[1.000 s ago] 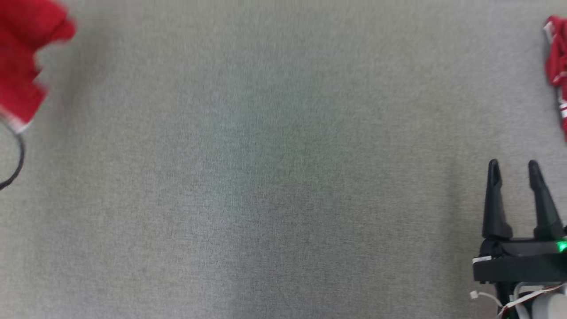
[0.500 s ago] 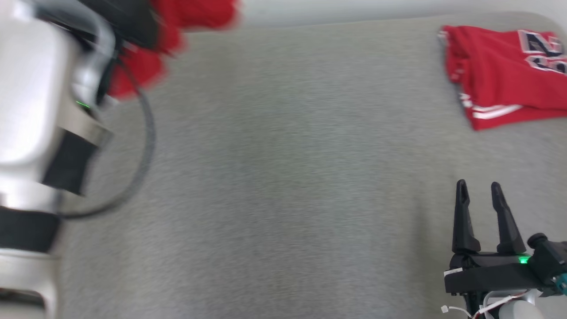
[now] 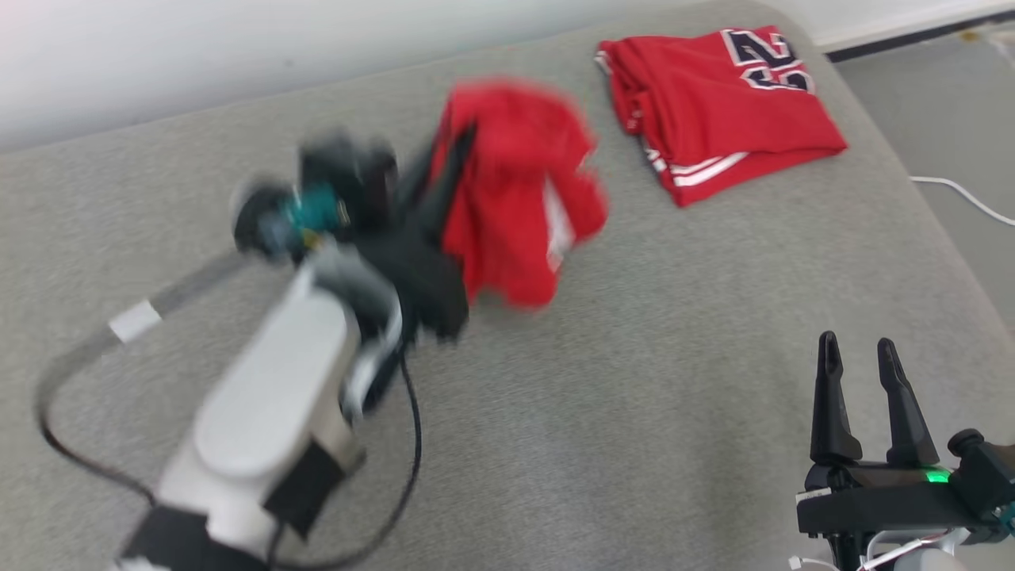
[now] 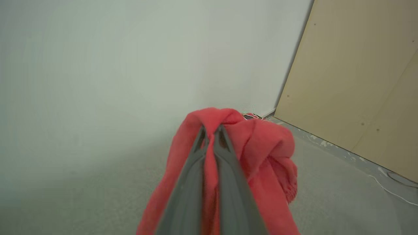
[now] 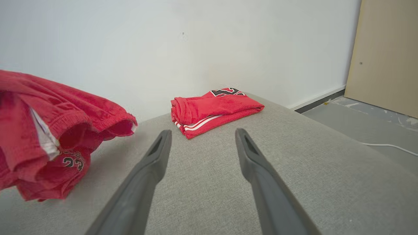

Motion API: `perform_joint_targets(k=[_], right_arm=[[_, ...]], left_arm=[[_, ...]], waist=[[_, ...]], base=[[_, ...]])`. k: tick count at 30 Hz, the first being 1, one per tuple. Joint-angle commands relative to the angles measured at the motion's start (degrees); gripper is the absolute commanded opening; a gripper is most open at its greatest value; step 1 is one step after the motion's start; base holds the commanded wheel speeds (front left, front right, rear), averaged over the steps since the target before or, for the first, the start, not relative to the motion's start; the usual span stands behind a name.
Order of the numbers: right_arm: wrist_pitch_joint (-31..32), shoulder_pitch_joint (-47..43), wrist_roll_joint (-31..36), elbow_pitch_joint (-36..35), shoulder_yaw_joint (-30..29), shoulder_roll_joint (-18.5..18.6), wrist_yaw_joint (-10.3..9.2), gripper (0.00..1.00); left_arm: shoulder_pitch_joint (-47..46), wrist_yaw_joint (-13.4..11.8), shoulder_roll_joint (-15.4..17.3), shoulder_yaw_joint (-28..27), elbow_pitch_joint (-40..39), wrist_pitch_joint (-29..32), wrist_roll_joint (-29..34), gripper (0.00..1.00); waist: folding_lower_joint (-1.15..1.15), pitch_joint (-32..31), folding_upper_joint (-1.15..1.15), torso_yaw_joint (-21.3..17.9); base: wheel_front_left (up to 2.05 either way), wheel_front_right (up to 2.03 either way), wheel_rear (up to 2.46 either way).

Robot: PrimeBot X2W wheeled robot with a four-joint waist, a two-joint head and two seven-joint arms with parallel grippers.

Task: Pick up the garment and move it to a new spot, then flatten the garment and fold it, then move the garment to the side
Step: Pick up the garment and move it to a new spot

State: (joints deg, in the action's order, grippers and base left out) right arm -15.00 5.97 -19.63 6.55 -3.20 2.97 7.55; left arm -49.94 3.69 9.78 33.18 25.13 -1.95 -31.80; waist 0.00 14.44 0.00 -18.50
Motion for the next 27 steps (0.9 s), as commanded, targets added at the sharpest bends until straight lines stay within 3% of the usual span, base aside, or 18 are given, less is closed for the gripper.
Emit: perform_joint_targets(k=[1, 7, 10, 11, 12, 19, 27], right_arm=[[-0.2, -0.4, -0.3, -0.2, 0.0, -0.1, -0.16, 1.00], [-0.2, -0.4, 0.2, -0.1, 0.0, -0.1, -0.15, 1.00], [-0.2, 0.0, 0.9, 0.3, 0.1, -0.1, -0.16, 1.00], [-0.1, 0.1, 1.0, 0.4, 0.3, -0.1, -0.15, 1.00], [-0.2, 0.1, 1.3, 0.5, 0.2, -0.1, -0.15, 1.00], [-0.1, -1.0, 3.4, 0.5, -0.7, -0.1, -0.15, 1.00], [-0.1, -2.5, 4.7, 0.3, -1.3, 0.4, -0.15, 1.00]], left_arm=[[1.7, -0.2, 0.2, 0.5, 0.4, -0.4, 0.5, 0.00], [12.2, -1.5, -0.1, 3.2, 5.1, -3.6, 0.6, 0.00], [16.0, -0.8, -1.3, 3.9, 7.1, -5.2, -0.6, 0.00], [16.7, -0.5, -1.6, 3.9, 7.4, -6.1, -1.0, 0.89], [17.3, -0.1, -1.8, 3.9, 7.4, -7.2, -1.3, 1.00], [18.0, -0.6, -2.1, 1.5, 1.9, -12.9, 0.6, 1.00], [25.2, -4.1, 1.0, -8.9, -10.2, -13.2, 5.5, 1.00]], waist=[[0.00, -0.1, 0.00, -1.3], [0.00, 0.0, 0.00, 0.6], [0.00, -0.5, 0.00, 2.2], [0.00, -0.9, 0.00, 2.9], [0.00, -1.3, 0.00, 3.6], [0.00, -4.9, 0.00, 9.2], [0.00, -9.1, 0.00, 14.2]], base=[[0.00, 0.00, 0.00], [0.00, 0.00, 0.00], [0.00, 0.00, 0.00], [0.00, 0.00, 0.00], [0.00, 0.00, 0.00], [0.00, 0.00, 0.00], [0.00, 0.00, 0.00]])
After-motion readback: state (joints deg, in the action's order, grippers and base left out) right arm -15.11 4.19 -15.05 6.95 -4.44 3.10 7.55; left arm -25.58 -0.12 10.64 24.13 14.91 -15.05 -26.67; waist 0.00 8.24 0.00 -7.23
